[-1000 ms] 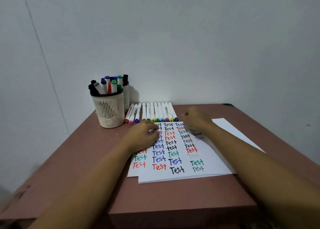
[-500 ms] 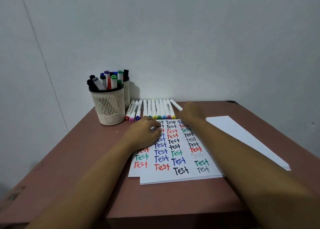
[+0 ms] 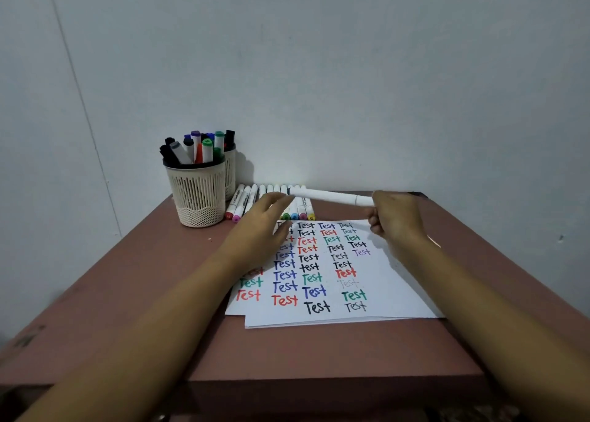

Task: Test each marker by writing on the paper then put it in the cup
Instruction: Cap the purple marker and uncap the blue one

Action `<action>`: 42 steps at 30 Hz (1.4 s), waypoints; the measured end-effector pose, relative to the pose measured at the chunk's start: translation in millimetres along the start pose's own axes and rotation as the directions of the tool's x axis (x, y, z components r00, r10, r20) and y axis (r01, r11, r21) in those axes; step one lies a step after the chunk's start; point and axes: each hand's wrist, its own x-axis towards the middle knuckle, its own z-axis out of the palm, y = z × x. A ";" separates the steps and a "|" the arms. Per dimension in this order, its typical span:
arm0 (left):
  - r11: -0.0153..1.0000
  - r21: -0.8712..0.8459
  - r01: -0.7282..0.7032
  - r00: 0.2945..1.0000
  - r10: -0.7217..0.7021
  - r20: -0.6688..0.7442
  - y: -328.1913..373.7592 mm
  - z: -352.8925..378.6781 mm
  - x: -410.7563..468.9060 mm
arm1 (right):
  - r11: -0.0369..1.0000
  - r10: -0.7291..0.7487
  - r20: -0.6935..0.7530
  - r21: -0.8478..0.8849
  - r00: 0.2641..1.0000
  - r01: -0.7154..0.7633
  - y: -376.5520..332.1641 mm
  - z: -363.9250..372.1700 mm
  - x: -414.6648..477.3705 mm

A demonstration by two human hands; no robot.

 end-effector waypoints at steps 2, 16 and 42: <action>0.997 0.026 -0.066 0.998 0.066 0.007 2.0 -0.4 -0.1 | 0.991 0.089 0.027 0.095 0.996 -0.091 3.5 -2.0 -9.4; 0.997 -0.044 0.061 0.972 -0.049 0.231 17.6 -2.0 2.7 | 0.911 0.144 0.495 0.273 0.857 -0.310 8.7 5.2 -17.1; 0.913 -0.403 0.067 0.997 -0.044 0.067 34.5 3.2 -2.5 | 0.932 -0.142 0.613 0.348 0.777 -0.104 19.1 15.4 -21.2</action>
